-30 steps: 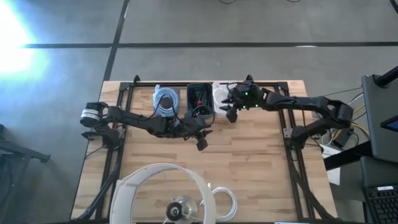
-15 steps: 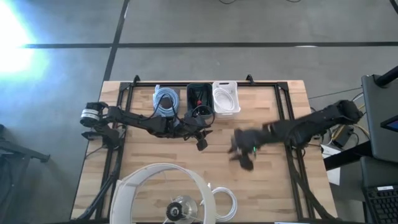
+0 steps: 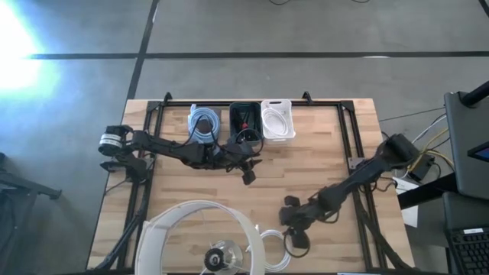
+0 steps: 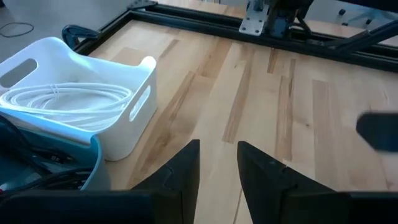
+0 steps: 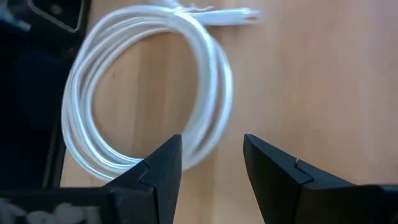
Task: Sort HDMI cables
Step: Put the white HDMI cable into the white bin
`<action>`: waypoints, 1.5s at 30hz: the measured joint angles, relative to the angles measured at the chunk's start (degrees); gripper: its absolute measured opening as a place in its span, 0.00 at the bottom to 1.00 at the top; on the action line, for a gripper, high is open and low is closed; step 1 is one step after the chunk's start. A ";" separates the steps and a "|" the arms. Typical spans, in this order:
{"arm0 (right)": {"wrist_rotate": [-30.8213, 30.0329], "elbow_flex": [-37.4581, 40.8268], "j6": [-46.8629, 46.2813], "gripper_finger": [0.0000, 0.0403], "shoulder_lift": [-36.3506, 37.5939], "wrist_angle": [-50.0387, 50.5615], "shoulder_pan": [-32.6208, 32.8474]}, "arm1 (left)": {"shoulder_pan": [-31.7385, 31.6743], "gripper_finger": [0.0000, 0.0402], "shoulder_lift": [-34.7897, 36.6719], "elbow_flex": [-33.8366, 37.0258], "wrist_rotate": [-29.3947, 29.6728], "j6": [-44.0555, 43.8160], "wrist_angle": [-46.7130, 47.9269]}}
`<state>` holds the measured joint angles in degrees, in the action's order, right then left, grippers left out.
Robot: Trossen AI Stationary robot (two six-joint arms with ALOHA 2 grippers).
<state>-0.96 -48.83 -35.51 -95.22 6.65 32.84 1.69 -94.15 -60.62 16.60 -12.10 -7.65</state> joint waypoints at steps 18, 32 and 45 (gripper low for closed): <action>2.27 -1.44 -1.31 0.41 -5.26 -3.37 -1.13 | -0.13 0.27 0.00 -0.13 0.01 5.98 -3.45; 2.20 -1.00 0.16 0.35 -12.55 -12.09 -0.94 | -2.00 0.27 0.04 -0.22 0.04 13.84 -8.09; 0.82 -0.42 4.61 0.06 -4.48 1.45 -2.34 | -3.37 0.27 0.07 -0.20 -0.02 15.00 -10.84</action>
<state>-0.14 -49.25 -30.91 -99.70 8.11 30.50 -1.67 -94.08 -60.82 16.58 2.90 -18.49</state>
